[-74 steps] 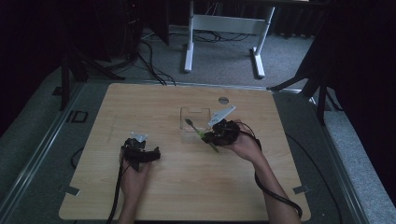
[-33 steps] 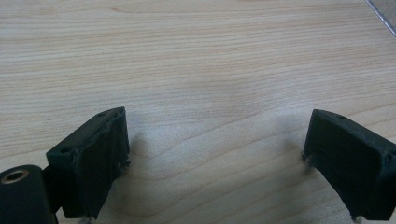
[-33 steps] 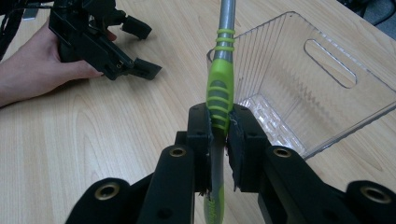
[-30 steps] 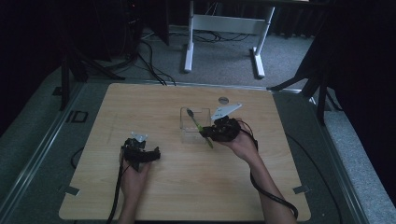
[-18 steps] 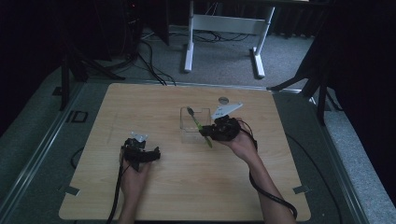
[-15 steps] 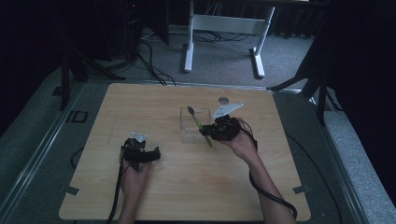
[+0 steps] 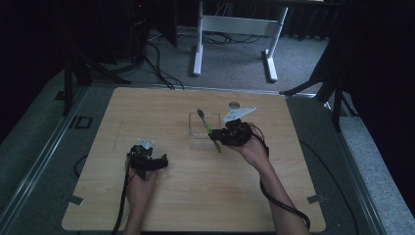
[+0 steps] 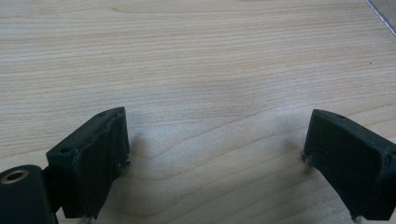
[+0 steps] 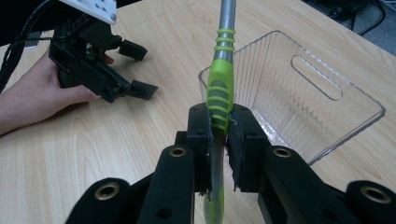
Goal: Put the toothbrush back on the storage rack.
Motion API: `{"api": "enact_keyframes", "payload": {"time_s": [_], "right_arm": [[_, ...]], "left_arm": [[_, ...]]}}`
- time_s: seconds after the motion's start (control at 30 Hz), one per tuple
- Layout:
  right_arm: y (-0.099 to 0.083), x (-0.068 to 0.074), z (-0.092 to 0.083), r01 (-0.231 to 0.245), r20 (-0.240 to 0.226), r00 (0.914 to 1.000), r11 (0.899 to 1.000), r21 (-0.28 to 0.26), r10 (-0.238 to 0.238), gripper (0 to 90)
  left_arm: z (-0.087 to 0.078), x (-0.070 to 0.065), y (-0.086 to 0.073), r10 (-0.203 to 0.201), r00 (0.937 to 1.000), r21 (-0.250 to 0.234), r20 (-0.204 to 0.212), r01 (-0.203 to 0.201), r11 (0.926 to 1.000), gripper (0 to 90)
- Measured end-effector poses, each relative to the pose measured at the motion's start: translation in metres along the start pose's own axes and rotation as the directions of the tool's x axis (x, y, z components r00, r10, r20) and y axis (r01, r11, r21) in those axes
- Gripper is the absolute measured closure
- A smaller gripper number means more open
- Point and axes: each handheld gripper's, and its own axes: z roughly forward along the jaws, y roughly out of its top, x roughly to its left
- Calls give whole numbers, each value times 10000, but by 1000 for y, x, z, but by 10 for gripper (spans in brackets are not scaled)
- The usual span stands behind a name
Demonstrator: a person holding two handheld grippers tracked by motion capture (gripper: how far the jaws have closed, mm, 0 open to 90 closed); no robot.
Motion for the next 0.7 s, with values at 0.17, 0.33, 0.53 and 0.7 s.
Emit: {"api": "enact_keyframes", "payload": {"time_s": [0.17, 0.33, 0.53, 0.7], "right_arm": [[2, 0, 0, -60, 15, 10000, 9999, -93, 60, 797], [4, -1, 0, -159, -3, 9999, 9996, -252, 159, 797], [5, -1, 0, -252, 46, 9997, 9989, -403, 254, 798], [7, -1, 1, -327, 21, 9995, 9983, -473, 328, 798]], "left_arm": [[0, 0, 0, 27, 10000, 1, -7, -27, 10000, 72], [0, 0, 0, 12, 10000, -3, -9, -12, 10000, 72], [0, 0, 0, 15, 10000, 9, -7, -15, 10000, 72], [0, 0, 0, 13, 10000, 1, -7, -13, 10000, 72]]}}
